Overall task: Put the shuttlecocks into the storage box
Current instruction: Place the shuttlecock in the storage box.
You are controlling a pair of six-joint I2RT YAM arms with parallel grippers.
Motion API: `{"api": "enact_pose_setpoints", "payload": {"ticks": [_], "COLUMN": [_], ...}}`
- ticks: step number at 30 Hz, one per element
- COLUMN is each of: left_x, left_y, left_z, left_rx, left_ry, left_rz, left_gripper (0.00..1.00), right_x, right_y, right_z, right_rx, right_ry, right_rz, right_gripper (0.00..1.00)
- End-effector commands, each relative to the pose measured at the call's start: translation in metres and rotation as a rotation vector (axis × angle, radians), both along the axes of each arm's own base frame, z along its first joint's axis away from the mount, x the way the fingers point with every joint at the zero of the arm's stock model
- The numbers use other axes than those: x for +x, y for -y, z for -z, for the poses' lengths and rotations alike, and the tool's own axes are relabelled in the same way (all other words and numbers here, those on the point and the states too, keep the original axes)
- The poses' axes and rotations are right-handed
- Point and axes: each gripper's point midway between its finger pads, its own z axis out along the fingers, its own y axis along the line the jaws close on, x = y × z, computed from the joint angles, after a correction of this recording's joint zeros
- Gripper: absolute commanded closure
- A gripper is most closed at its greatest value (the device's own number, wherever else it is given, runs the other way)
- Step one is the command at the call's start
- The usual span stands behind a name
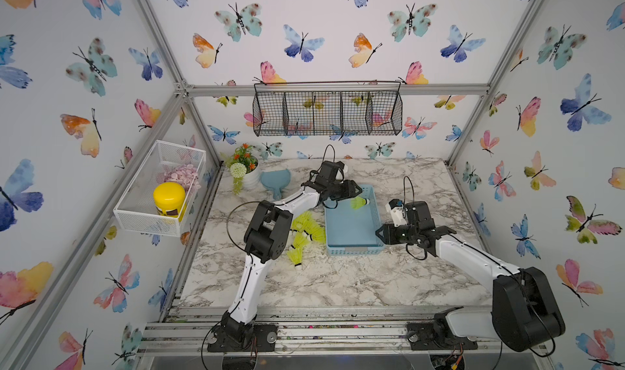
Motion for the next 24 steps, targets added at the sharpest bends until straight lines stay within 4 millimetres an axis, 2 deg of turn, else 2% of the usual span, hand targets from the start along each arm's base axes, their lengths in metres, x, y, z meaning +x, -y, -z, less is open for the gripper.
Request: {"api": "enact_pose_setpoints", "payload": {"ticks": [1,4,7,14,19,24], "left_x": [0.000,-0.009,-0.025,-0.070,-0.112,-0.149], "left_y": [-0.016,-0.035,-0.062,-0.139,-0.177,-0.200], "left_z": [-0.067,-0.087,-0.110,-0.128,-0.126,-0.107], "left_rx": [0.028,0.087,0.148,0.339,0.437,0.515], "left_ry": [0.149,0.200,0.260,0.341,0.354,0.323], "left_rz": [-0.019,-0.043,-0.077,-0.159,-0.156,-0.101], "left_gripper": [0.43,0.43,0.43,0.41,0.38,0.35], "right_x": [0.007,0.012,0.017,0.026,0.034,0.039], "right_y": [0.010,0.014,0.014,0.010,0.014,0.017], "right_z": [-0.008,-0.018,-0.028,-0.047,-0.061,-0.070], "right_rx": [-0.060,-0.084,-0.088,-0.083,-0.102,-0.123], "right_ry": [0.055,0.100,0.138,0.207,0.268,0.307], "right_rz": [0.024,0.033,0.028,0.005,0.020,0.030], "right_gripper": [0.57,0.57,0.56,0.56,0.56,0.56]}}
